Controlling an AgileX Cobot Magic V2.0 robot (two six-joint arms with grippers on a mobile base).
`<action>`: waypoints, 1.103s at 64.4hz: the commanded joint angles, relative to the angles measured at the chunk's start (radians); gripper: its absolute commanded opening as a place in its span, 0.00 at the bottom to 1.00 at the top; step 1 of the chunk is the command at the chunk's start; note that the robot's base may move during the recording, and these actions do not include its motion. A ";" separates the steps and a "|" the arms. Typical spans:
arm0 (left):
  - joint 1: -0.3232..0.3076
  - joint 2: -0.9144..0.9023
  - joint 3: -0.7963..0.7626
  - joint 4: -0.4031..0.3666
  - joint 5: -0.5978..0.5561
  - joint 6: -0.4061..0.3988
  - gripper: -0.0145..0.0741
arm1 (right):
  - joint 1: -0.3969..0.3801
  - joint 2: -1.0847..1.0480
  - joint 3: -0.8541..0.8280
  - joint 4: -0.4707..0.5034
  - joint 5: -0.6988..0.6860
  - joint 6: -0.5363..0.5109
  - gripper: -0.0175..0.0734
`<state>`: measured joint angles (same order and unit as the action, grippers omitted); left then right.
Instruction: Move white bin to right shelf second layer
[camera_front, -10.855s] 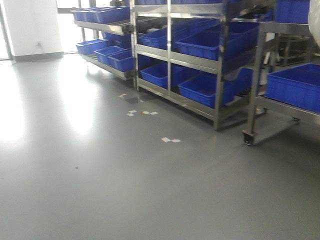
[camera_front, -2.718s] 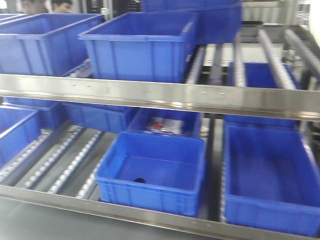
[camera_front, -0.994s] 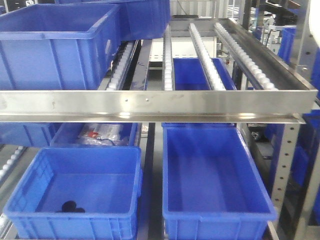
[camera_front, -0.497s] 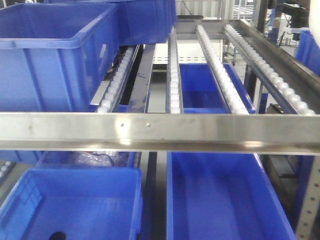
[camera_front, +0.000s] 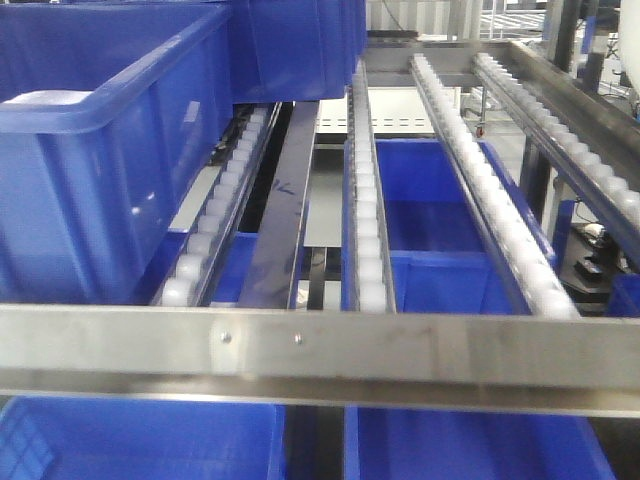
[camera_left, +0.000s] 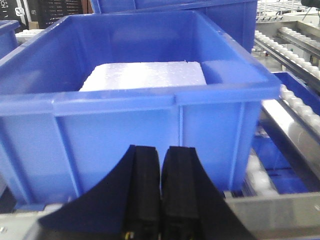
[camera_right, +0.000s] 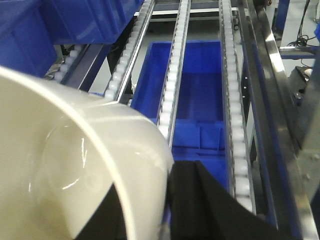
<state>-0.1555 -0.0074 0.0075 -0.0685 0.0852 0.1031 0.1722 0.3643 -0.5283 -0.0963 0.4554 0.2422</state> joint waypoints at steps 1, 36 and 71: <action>-0.004 -0.014 0.037 -0.005 -0.085 -0.004 0.26 | -0.006 0.011 -0.031 -0.003 -0.107 -0.004 0.26; -0.004 -0.014 0.037 -0.005 -0.085 -0.004 0.26 | -0.006 0.011 -0.031 -0.003 -0.107 -0.004 0.26; -0.004 -0.014 0.037 -0.005 -0.085 -0.004 0.26 | -0.006 0.011 -0.031 -0.003 -0.107 -0.004 0.26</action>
<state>-0.1555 -0.0074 0.0075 -0.0685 0.0852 0.1031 0.1722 0.3643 -0.5283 -0.0963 0.4554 0.2422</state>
